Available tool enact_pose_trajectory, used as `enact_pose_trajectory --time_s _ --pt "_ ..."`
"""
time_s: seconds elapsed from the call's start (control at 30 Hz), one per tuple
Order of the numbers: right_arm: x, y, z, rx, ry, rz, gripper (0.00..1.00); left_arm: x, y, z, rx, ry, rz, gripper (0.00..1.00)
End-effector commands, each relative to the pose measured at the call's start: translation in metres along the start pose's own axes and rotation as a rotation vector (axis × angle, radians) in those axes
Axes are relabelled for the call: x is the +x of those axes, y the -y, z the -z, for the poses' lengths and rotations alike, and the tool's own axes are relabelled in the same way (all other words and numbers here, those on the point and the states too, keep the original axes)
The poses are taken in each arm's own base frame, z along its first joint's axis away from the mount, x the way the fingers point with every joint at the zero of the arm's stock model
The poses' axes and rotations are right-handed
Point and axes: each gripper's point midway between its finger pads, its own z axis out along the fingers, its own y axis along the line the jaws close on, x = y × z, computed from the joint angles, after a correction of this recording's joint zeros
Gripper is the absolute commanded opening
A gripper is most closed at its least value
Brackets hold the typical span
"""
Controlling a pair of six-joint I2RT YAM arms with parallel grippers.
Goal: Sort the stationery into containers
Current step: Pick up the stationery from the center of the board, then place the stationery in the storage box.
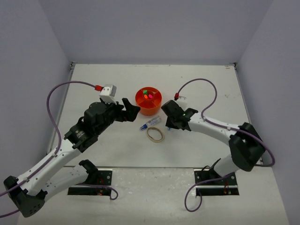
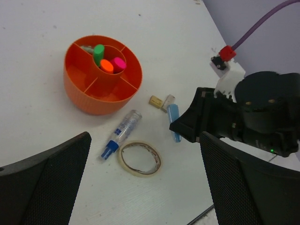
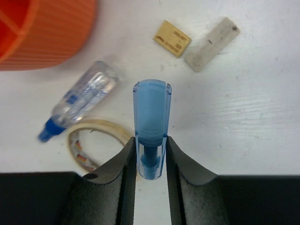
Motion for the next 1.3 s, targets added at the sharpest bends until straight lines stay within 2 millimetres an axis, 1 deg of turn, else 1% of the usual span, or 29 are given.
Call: enact_pose_trajectory --time_s 0.0,0.1,0.13,0.17,0.23,0.27,0.33,0.4,0.47,0.6,0.63,0.67,0.7,0.8,0.87,0.93,0.97,1.0,1.03,1.07,1.1,1.13,1.17,1.2,1.23,1.27 --pt "-0.026 -0.028 0.055 -0.216 0.195 0.139 0.0 -0.001 0.051 -0.01 0.258 -0.011 0.086 1.0" --pt "-0.019 -0.042 0.089 -0.357 0.285 0.27 0.0 0.006 0.072 -0.018 0.366 -0.038 0.147 1.0" --pt "-0.026 -0.047 0.109 -0.417 0.343 0.287 0.0 0.009 0.078 -0.023 0.399 -0.045 0.186 1.0" --pt "-0.021 -0.049 0.111 -0.43 0.341 0.304 0.0 0.011 0.082 -0.022 0.421 -0.059 0.187 1.0" --pt "-0.021 -0.058 0.139 -0.532 0.392 0.32 0.0 0.021 0.093 -0.026 0.485 -0.098 0.257 1.0" --pt "-0.02 -0.06 0.149 -0.571 0.406 0.322 0.0 0.028 0.096 -0.031 0.498 -0.12 0.278 1.0" --pt "-0.021 -0.064 0.173 -0.655 0.448 0.324 0.0 0.035 0.107 -0.036 0.544 -0.142 0.307 0.99" --pt "-0.02 -0.067 0.187 -0.715 0.469 0.329 0.0 0.035 0.118 -0.038 0.586 -0.138 0.322 0.95" --pt "-0.019 -0.068 0.201 -0.776 0.491 0.332 0.0 0.042 0.126 -0.04 0.599 -0.155 0.328 0.88" --pt "-0.017 -0.069 0.206 -0.812 0.499 0.336 0.0 0.051 0.14 -0.047 0.619 -0.183 0.337 0.69" --pt "-0.016 -0.069 0.206 -0.811 0.498 0.335 0.0 0.053 0.142 -0.048 0.622 -0.187 0.34 0.63" --pt "-0.017 -0.068 0.204 -0.801 0.496 0.333 0.0 0.054 0.143 -0.049 0.622 -0.19 0.342 0.51" --pt "-0.016 -0.067 0.203 -0.793 0.494 0.333 0.0 0.054 0.143 -0.05 0.618 -0.187 0.343 0.43" --pt "-0.015 -0.065 0.198 -0.772 0.488 0.335 0.0 0.051 0.141 -0.052 0.6 -0.17 0.34 0.27" --pt "-0.014 -0.064 0.195 -0.765 0.487 0.333 0.0 0.051 0.138 -0.054 0.581 -0.167 0.327 0.11" --pt "-0.013 -0.063 0.193 -0.759 0.483 0.335 0.0 0.049 0.136 -0.056 0.561 -0.162 0.307 0.01" --pt "-0.013 -0.062 0.193 -0.757 0.482 0.334 0.0 0.048 0.136 -0.057 0.552 -0.156 0.295 0.0" --pt "-0.012 -0.062 0.191 -0.753 0.481 0.333 0.05 0.045 0.134 -0.059 0.541 -0.146 0.28 0.0" --pt "-0.012 -0.06 0.189 -0.74 0.474 0.327 0.31 0.04 0.132 -0.062 0.52 -0.12 0.254 0.0" --pt "-0.012 -0.057 0.187 -0.724 0.471 0.318 0.56 0.036 0.127 -0.066 0.487 -0.096 0.23 0.0" --pt "-0.016 -0.054 0.184 -0.692 0.481 0.3 0.71 0.034 0.115 -0.074 0.413 -0.076 0.214 0.0" --pt "-0.015 -0.047 0.178 -0.65 0.462 0.281 0.96 0.023 0.111 -0.08 0.369 -0.036 0.166 0.0" --pt "-0.019 -0.044 0.177 -0.625 0.475 0.268 0.99 0.024 0.099 -0.084 0.308 -0.026 0.134 0.0" --pt "-0.023 -0.034 0.17 -0.557 0.48 0.242 0.99 0.013 0.085 -0.093 0.206 0.012 0.11 0.0" --pt "-0.021 -0.025 0.163 -0.505 0.464 0.23 0.99 0.002 0.078 -0.102 0.145 0.035 0.065 0.0" --pt "-0.023 -0.021 0.162 -0.478 0.47 0.22 0.99 -0.003 0.072 -0.105 0.109 0.054 0.035 0.0"
